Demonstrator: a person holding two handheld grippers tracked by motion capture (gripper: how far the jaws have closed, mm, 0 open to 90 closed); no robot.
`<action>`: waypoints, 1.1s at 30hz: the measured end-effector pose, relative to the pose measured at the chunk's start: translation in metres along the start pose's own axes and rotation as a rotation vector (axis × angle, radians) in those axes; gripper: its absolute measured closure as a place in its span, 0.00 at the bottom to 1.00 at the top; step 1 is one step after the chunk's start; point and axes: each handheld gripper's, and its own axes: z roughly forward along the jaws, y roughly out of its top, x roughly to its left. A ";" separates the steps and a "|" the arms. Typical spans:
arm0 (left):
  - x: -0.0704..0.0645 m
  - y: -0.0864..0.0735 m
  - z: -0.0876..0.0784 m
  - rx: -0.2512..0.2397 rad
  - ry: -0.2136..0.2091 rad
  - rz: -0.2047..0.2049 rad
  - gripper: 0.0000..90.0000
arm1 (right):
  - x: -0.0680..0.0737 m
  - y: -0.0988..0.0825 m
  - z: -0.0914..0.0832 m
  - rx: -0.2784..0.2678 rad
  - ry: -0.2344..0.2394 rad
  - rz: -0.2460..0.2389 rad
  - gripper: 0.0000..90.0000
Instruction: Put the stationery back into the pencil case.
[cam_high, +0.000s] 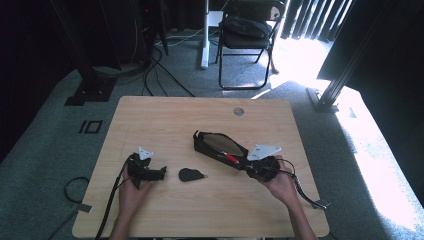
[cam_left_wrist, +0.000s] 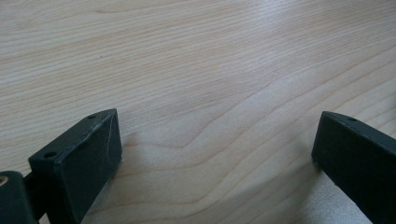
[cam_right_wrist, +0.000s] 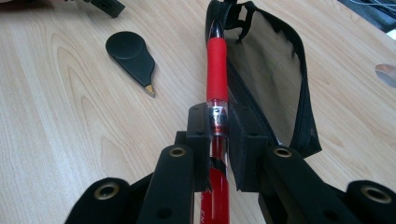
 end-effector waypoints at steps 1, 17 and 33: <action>0.000 0.000 0.000 0.000 0.000 0.000 0.02 | 0.000 0.001 0.000 0.000 0.000 0.000 0.88; 0.000 0.000 0.000 0.000 0.000 0.000 0.02 | -0.006 0.009 0.000 -0.006 -0.007 -0.009 0.88; 0.000 0.000 0.000 0.000 0.000 0.000 0.02 | -0.011 0.016 -0.003 -0.010 -0.022 -0.019 0.88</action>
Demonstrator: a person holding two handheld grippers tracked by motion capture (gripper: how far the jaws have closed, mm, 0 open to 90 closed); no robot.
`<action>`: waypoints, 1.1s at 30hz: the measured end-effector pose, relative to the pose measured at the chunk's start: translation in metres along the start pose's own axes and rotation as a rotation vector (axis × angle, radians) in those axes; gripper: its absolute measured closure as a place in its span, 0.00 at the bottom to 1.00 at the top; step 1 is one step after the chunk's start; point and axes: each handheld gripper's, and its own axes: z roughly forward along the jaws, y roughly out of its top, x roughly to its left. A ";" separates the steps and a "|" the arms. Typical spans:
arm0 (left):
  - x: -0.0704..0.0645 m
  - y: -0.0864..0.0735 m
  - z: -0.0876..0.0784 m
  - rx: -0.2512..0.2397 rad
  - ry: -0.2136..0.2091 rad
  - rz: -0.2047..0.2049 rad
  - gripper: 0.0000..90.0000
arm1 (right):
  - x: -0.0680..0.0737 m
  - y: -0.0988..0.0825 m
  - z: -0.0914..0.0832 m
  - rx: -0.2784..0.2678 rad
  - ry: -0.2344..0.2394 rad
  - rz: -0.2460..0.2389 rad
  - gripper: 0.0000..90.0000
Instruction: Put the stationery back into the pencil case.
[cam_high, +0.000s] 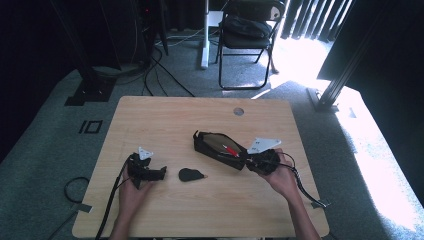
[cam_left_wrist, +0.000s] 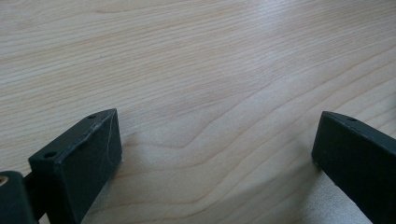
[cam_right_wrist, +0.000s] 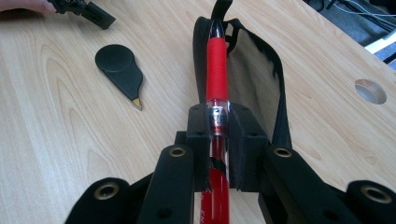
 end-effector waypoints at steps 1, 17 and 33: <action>0.000 0.000 0.000 0.000 0.000 0.000 0.02 | 0.000 0.000 0.000 0.002 -0.001 0.001 0.88; 0.000 0.000 0.000 0.000 0.000 0.000 0.02 | -0.009 0.006 0.002 0.003 -0.005 -0.007 0.88; 0.000 0.000 0.000 0.002 -0.002 -0.001 0.02 | -0.019 0.012 0.008 -0.009 -0.008 -0.013 0.88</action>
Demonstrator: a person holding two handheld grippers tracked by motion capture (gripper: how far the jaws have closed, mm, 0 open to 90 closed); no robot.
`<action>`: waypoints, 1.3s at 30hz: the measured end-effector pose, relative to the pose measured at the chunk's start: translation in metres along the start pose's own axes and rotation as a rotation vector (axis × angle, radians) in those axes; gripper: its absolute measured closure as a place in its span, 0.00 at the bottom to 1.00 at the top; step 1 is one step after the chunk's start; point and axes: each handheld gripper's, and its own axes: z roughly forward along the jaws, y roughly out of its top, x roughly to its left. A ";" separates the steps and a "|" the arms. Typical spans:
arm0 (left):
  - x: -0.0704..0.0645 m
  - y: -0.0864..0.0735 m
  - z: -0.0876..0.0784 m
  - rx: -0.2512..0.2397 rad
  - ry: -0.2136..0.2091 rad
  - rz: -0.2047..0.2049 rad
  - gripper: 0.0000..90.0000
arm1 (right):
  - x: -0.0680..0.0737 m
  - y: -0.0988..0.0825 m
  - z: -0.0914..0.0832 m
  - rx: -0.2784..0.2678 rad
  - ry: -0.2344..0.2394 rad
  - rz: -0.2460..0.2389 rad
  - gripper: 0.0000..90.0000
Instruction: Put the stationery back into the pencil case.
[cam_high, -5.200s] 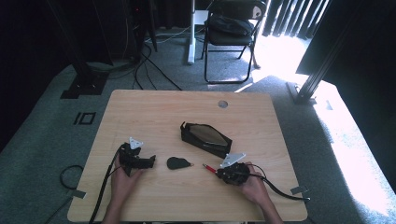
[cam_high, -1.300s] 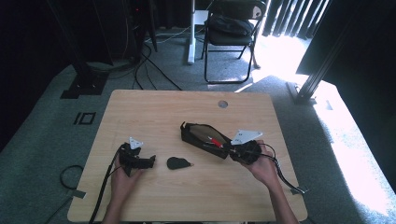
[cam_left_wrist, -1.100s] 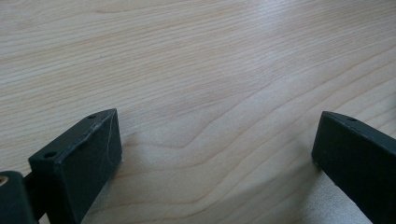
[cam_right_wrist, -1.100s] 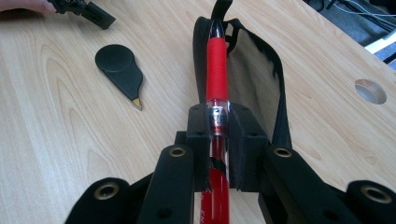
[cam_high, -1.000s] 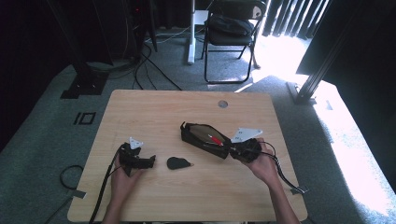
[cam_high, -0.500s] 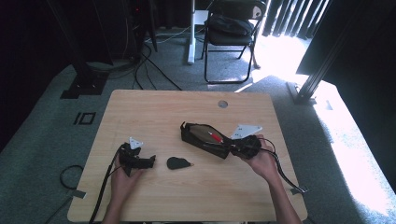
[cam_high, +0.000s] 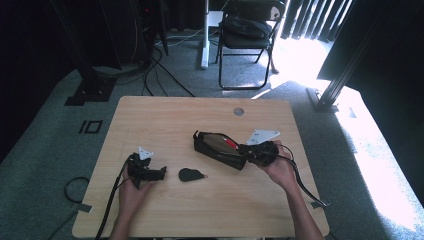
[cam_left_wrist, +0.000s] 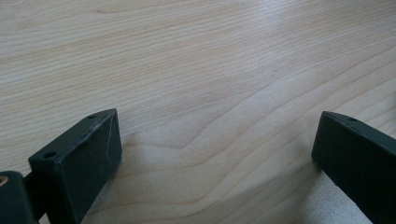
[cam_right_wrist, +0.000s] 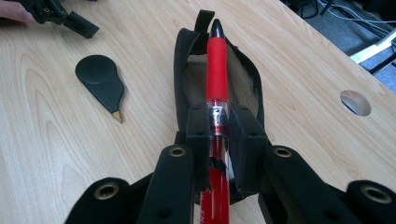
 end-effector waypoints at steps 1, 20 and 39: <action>0.000 0.000 0.000 -0.001 0.001 0.000 0.02 | 0.000 0.000 0.000 0.001 0.000 0.002 0.88; 0.000 0.000 0.000 -0.003 0.001 -0.002 0.02 | -0.010 0.005 0.010 -0.009 0.007 -0.005 0.88; 0.000 0.000 0.000 -0.004 0.001 -0.001 0.02 | -0.018 0.009 0.024 -0.007 0.030 -0.021 0.88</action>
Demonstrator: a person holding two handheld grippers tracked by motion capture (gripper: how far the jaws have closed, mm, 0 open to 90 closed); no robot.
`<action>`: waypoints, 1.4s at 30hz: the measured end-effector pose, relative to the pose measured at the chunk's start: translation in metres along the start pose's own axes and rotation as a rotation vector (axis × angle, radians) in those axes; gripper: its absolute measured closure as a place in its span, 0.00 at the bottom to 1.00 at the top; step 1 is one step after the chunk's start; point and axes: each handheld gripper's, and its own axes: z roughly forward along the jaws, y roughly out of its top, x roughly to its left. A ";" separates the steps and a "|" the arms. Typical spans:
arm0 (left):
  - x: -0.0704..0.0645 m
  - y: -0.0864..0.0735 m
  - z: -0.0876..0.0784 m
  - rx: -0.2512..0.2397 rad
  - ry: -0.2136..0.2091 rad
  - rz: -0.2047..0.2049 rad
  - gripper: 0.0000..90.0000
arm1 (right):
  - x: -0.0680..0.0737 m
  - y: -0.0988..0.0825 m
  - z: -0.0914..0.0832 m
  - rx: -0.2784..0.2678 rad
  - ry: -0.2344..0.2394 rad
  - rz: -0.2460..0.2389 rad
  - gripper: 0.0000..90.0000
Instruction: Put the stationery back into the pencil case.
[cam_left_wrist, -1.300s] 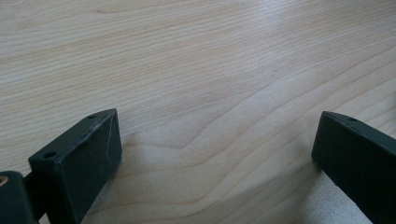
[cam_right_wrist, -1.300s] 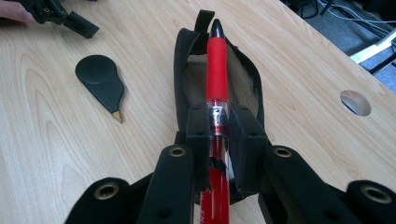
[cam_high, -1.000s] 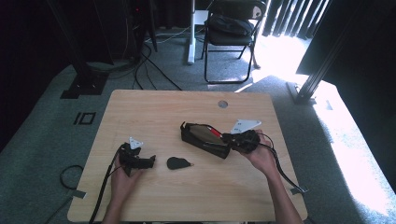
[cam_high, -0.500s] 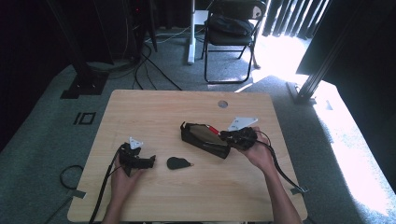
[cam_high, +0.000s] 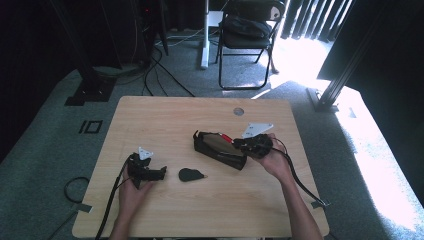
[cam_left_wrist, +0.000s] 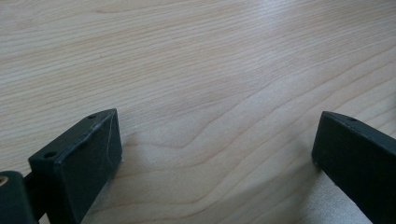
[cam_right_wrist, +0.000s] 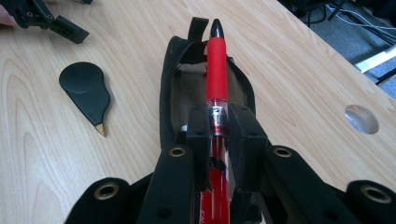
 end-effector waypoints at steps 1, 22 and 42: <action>0.000 0.000 0.000 0.000 0.000 0.000 0.02 | 0.000 0.000 0.001 0.003 0.001 -0.001 0.88; 0.000 0.000 0.000 0.000 0.000 0.000 0.02 | -0.007 0.007 0.021 0.007 0.027 -0.009 0.88; 0.000 0.000 0.000 0.000 0.000 0.000 0.02 | -0.012 0.007 0.035 0.006 0.046 0.000 0.88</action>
